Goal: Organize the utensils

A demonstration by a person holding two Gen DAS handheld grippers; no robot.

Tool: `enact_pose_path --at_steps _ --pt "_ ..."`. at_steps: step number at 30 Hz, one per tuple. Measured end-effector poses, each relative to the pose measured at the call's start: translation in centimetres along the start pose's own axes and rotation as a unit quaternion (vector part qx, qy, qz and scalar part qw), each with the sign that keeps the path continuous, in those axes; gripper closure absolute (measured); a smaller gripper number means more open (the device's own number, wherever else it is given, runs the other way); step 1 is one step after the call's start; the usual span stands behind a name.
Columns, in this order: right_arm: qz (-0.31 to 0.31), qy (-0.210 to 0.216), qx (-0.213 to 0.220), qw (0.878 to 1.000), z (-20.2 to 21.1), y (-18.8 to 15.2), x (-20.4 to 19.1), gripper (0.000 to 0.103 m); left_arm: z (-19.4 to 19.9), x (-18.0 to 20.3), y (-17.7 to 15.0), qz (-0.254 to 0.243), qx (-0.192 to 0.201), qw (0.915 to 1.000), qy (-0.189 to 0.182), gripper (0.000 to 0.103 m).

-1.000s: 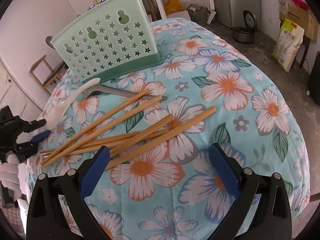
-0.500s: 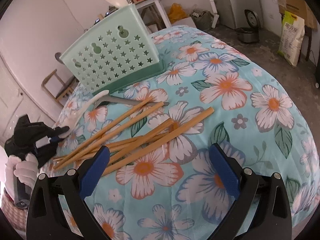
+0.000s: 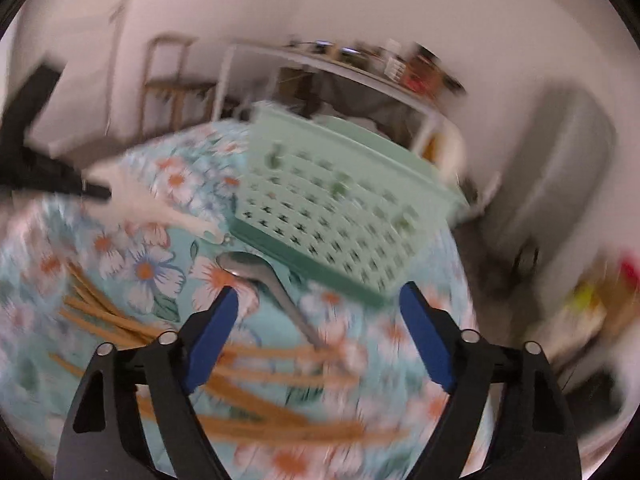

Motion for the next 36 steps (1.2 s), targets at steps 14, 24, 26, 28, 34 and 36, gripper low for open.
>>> enact_pose_path --at_steps 14,24,26,28,34,36 --pt "0.285 0.002 -0.042 0.957 -6.3 1.1 -5.7 0.056 -1.0 -1.3 -0.4 0.0 -0.004 0.9998 -0.018 0.093" --pt "0.341 0.013 -0.053 0.938 -8.2 1.9 -6.8 0.06 -1.3 -1.3 -0.4 0.002 -0.007 0.9996 -0.029 0.093" --pt "0.349 0.022 -0.057 0.935 -8.9 2.1 -7.2 0.067 -1.3 -1.3 -0.4 0.0 -0.007 0.9996 -0.029 0.093" --pt "0.352 0.027 -0.058 0.934 -9.4 2.4 -7.6 0.073 -1.4 -1.3 -0.4 0.001 -0.007 0.9996 -0.029 0.093" --pt "0.326 0.048 -0.061 0.942 -10.4 2.6 -7.7 0.085 -1.4 -1.2 -0.4 -0.002 -0.002 0.9996 -0.027 0.093" --pt "0.322 0.042 -0.057 0.944 -10.1 2.7 -7.6 0.087 -1.3 -1.1 -0.4 -0.004 0.0 0.9997 -0.026 0.093"
Point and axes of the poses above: each gripper's, at about its wrist camera, not at the fingertips, and z roughly against the way its jaws point, x to its right, y to its top, the point moved 10 cm from there along -z, roughly the way its jaws point, and after that the axes turned 13 degrees about z, right-handed, at the moved point
